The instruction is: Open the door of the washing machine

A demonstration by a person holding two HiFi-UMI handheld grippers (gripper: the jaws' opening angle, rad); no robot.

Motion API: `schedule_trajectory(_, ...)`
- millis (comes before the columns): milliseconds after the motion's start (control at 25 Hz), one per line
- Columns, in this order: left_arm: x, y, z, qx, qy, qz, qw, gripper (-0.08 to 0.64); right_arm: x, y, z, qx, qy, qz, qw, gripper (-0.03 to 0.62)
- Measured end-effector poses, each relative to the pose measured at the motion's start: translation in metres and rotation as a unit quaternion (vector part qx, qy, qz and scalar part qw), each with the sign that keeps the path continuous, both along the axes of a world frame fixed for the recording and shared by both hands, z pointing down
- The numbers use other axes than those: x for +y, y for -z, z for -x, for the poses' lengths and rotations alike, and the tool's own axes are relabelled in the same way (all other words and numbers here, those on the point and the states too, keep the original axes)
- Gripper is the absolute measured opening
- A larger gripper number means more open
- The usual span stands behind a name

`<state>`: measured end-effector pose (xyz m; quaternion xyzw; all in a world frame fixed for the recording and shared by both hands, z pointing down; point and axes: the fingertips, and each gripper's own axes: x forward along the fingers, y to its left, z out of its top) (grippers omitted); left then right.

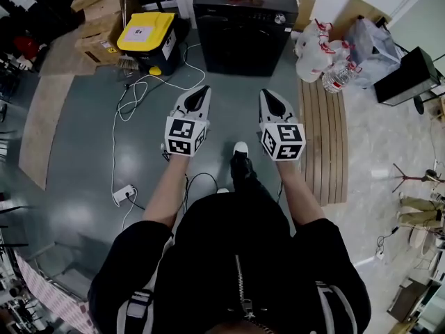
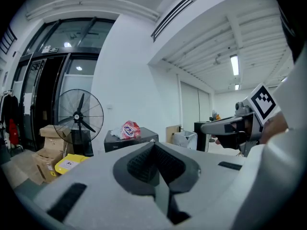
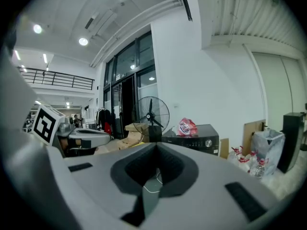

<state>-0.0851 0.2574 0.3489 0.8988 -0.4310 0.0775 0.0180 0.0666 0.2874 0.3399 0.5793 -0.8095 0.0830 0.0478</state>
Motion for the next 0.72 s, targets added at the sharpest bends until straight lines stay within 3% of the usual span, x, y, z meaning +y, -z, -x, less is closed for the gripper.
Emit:
schedule_trajectory(440, -0.145, 0.001, -0.021, -0.007, 0.036, 0.011, 0.9993, 0.005, -0.17, 0.004, -0.004, -0.006, 0.057, 0.003, 0.998, 0.003)
schedule_trajectory(720, -0.208, 0.0, -0.019, -0.004, 0.064, 0.017, 0.9978, 0.005, -0.254, 0.005, 0.0, -0.003, 0.088, 0.007, 0.996, 0.003)
